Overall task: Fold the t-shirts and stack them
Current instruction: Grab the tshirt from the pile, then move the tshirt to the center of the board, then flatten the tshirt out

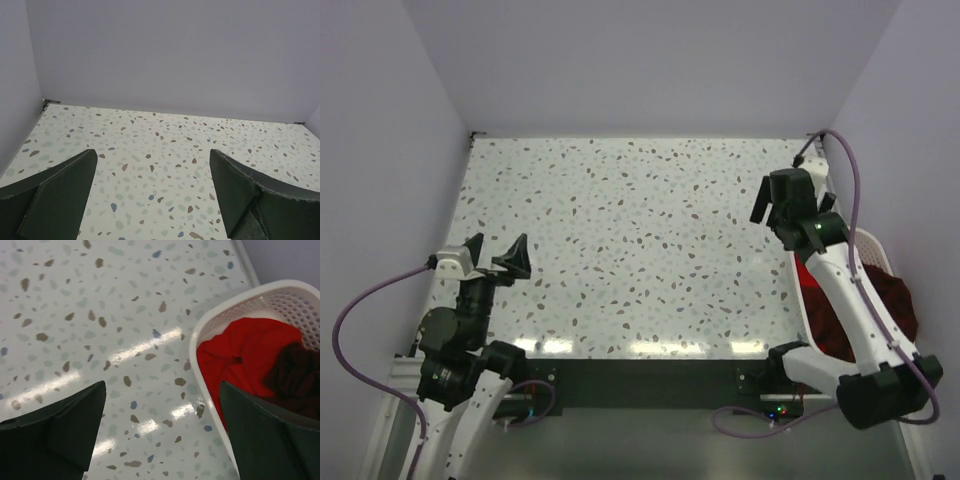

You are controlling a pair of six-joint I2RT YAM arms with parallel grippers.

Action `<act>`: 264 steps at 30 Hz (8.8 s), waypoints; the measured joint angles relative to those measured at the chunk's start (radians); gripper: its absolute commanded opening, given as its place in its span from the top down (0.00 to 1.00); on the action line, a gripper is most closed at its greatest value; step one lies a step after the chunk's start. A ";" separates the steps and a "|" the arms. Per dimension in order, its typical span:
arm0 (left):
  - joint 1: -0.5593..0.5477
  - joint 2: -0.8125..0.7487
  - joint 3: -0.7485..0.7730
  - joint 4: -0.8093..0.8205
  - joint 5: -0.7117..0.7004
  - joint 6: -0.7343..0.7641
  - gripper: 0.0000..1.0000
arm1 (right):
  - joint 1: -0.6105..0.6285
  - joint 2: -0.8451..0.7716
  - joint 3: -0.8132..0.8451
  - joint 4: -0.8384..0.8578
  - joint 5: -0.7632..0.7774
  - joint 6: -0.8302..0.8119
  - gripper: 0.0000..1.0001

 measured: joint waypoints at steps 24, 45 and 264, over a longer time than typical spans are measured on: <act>-0.066 -0.031 -0.010 0.000 -0.044 0.001 0.00 | -0.668 0.388 -0.013 -0.220 0.364 0.475 0.07; -0.071 -0.010 -0.023 0.000 -0.053 0.003 0.00 | -0.391 0.023 0.078 -0.087 0.269 0.220 1.00; 0.026 1.476 0.254 -0.092 -0.082 -0.475 0.53 | 0.258 0.696 0.079 0.274 0.093 -0.132 1.00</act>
